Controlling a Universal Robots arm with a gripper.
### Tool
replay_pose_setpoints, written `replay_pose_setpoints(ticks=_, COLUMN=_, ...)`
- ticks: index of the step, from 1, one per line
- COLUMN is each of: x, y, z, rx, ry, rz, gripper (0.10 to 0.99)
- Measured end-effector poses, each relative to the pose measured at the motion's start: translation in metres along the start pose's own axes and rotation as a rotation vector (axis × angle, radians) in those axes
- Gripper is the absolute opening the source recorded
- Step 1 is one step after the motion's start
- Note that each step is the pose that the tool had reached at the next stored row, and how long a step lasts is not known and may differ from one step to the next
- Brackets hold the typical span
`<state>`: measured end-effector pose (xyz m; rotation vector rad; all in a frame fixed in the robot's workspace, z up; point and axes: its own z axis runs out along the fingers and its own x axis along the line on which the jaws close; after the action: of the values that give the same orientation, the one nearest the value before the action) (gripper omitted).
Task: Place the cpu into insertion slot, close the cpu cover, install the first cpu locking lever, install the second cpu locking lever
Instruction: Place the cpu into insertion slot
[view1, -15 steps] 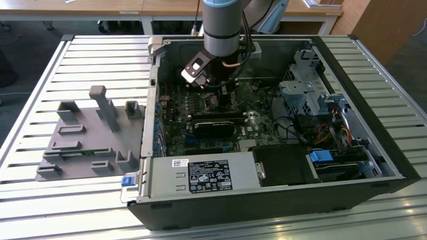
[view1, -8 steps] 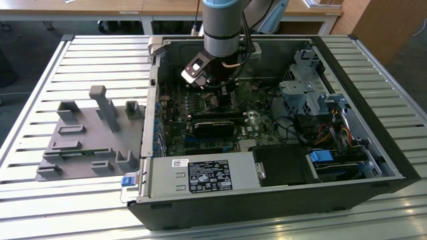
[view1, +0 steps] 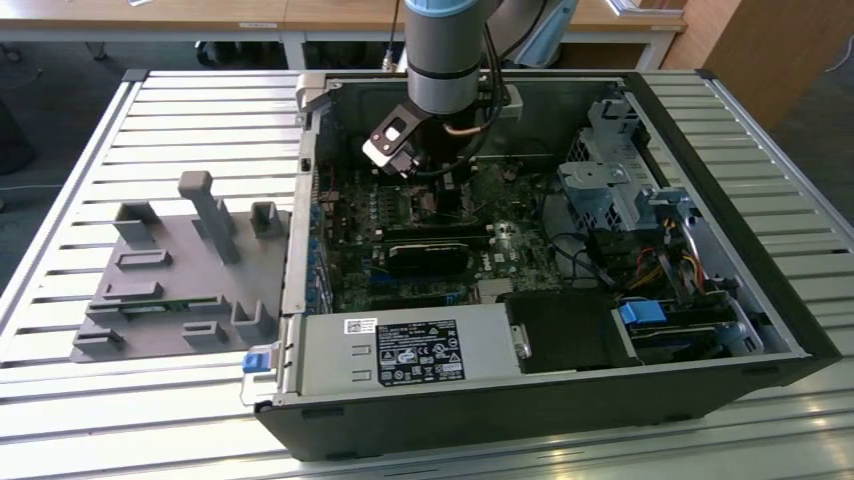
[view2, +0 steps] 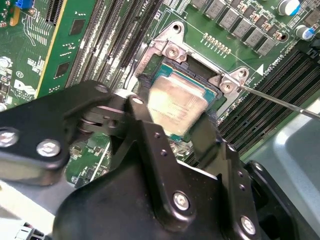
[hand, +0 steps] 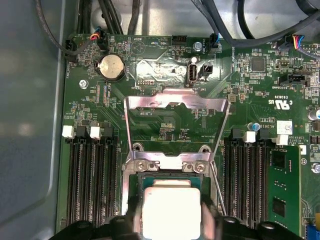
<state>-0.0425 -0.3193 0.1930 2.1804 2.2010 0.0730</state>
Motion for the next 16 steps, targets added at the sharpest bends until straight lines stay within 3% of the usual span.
replay_pose_setpoints(ticks=1, x=0.0002, y=0.0, z=0.0002, rx=0.0, ry=0.0002, rz=0.0, gripper=0.553)
replay_pose_setpoints(ticks=2, x=0.0007, y=-0.0001, z=0.0005, rx=0.0, ry=0.0002, rz=0.0, gripper=0.616)
replay_pose_setpoints(ticks=11, x=0.004, y=0.0, z=0.0009, rx=0.0, ry=-0.0001, rz=0.0, gripper=0.616)
replay_pose_setpoints(ticks=16, x=0.004, y=0.0004, z=-0.0061, rx=0.0, ry=0.0001, rz=0.0, gripper=0.616)
